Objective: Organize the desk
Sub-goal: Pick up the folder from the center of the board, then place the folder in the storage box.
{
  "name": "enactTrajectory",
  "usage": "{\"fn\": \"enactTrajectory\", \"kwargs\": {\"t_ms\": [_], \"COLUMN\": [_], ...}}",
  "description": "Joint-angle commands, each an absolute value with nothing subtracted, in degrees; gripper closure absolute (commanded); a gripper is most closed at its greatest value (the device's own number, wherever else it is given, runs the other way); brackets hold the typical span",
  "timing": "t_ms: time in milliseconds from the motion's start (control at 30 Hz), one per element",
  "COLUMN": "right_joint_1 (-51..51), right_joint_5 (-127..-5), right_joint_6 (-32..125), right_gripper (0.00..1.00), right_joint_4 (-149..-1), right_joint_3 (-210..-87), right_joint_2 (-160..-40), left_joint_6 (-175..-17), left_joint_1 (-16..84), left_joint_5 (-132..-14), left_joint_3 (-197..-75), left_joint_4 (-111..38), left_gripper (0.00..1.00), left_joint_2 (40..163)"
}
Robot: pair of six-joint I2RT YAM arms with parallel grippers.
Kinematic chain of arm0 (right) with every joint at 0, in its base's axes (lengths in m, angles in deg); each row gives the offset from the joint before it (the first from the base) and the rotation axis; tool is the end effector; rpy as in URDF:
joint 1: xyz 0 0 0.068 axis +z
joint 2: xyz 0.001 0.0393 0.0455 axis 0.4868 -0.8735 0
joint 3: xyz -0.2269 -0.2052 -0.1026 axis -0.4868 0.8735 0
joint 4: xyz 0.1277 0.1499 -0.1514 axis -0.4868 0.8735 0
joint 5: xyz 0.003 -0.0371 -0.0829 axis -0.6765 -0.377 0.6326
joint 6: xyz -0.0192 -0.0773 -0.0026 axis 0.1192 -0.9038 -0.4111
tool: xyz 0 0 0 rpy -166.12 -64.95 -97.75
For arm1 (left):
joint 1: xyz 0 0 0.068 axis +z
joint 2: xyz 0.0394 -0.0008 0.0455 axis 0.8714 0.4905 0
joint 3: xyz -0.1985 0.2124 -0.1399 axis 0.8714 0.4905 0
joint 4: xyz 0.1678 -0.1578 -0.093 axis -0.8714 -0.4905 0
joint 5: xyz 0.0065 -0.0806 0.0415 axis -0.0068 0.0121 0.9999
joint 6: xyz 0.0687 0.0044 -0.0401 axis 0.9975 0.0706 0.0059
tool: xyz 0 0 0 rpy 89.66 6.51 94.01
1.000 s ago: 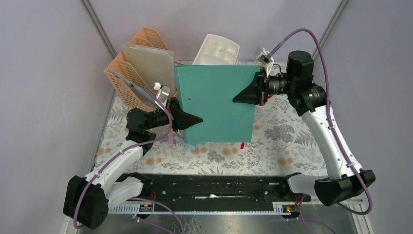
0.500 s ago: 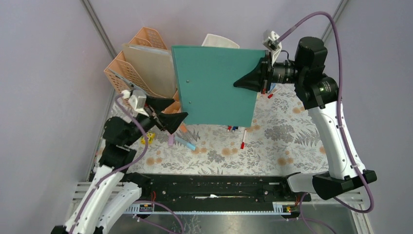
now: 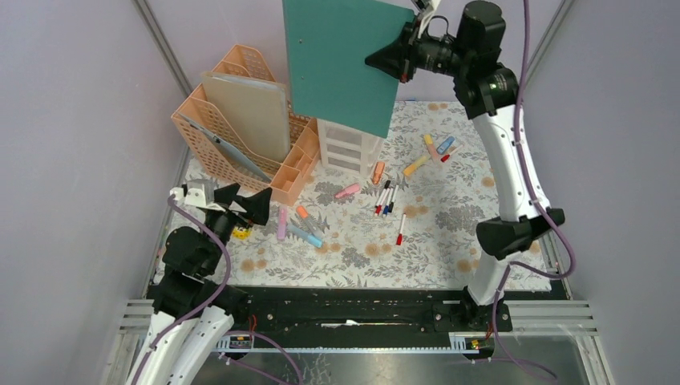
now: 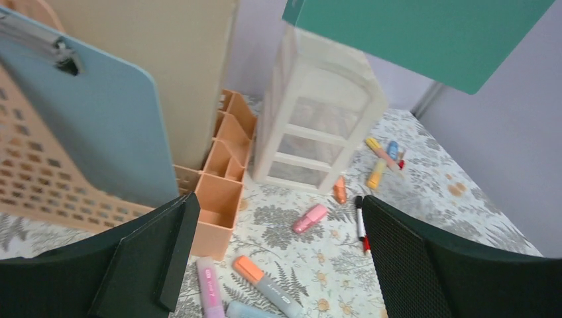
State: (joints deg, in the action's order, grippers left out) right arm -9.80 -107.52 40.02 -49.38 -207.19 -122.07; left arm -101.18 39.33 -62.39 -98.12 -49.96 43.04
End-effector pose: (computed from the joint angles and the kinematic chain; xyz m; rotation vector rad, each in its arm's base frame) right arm 0.3374 0.1737 0.6024 -0.9373 1.2742 0.9068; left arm 0.0588 -0.0198 0.3457 0.0233 1.4883 -0.5129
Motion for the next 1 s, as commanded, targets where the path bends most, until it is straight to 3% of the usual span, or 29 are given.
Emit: {"fn": "enactTrajectory", "kwargs": {"t_ms": [0,400,967], "right_joint_1": [-7.33,0.24,3.52], "right_joint_5": [-99.81,-83.95,-79.53], "right_joint_6": [44.05,39.28,33.62], "right_gripper": [1.0,1.0,1.0], "right_joint_4": [-61.19,-72.22,-98.61], "right_joint_3": [-213.48,-226.29,-223.86], "right_joint_2": [-125.98,-139.3,-150.52], "left_joint_6": [-101.25,-101.77,-102.62], "left_joint_1": [39.9,41.85,48.87], "left_joint_5": [-54.3,-46.9,-51.78], "left_joint_3": [-99.04,-98.84,-98.47], "left_joint_4": [-51.7,-53.05,-51.75], "left_gripper": [0.01,0.01,0.01], "left_joint_2": [41.43,37.04,36.93]}}
